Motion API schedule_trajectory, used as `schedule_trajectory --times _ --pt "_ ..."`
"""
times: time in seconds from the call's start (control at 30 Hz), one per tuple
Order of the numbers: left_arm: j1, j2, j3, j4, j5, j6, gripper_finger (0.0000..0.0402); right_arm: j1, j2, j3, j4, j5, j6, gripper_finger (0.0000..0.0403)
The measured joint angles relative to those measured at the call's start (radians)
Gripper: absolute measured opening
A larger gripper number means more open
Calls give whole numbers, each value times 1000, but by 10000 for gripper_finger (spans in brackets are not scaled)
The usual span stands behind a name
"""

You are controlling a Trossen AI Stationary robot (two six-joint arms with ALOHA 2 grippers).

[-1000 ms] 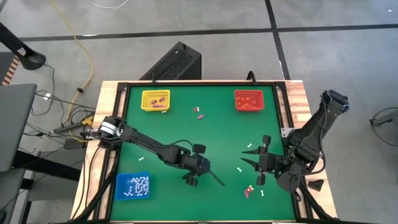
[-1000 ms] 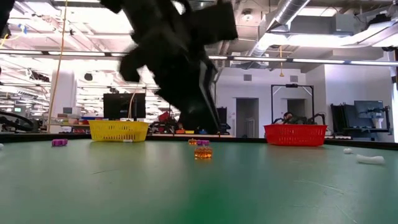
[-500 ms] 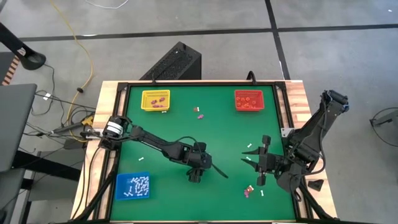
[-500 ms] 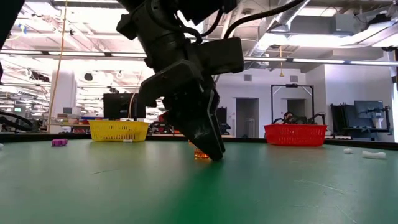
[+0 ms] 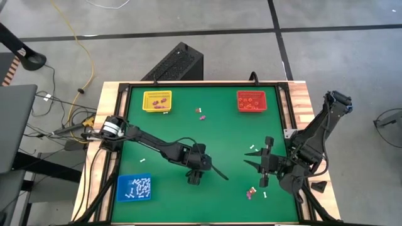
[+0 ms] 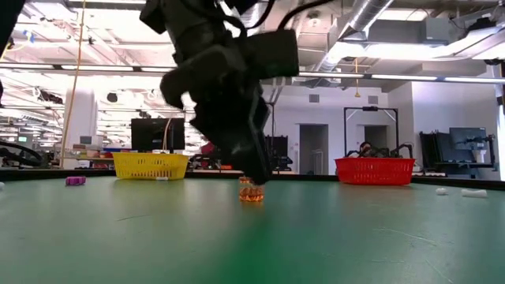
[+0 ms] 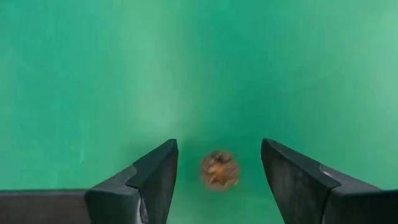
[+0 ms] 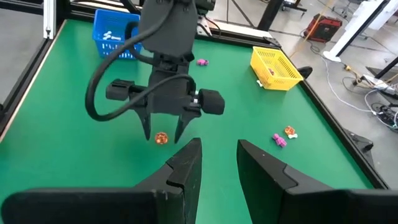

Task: Sort Halloween decoration
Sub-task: Put the pumpkin toy into the orange bin

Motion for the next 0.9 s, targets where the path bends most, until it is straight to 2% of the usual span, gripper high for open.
schedule_trajectory --times 0.33,0.47,0.6,0.83,0.9 --pt "-3 1 -137 128 25 -60 221 0 0 0 0 -15 7 132" --pt "-6 0 -179 180 25 -64 209 0 0 0 -3 -15 6 132" --pt "-7 2 -190 180 21 -63 177 0 0 0 -3 -15 6 132" --pt "-8 2 -189 172 16 -50 84 0 0 0 -3 -15 6 132" --pt "-7 2 -189 169 13 -48 70 0 0 0 -3 -15 6 132"
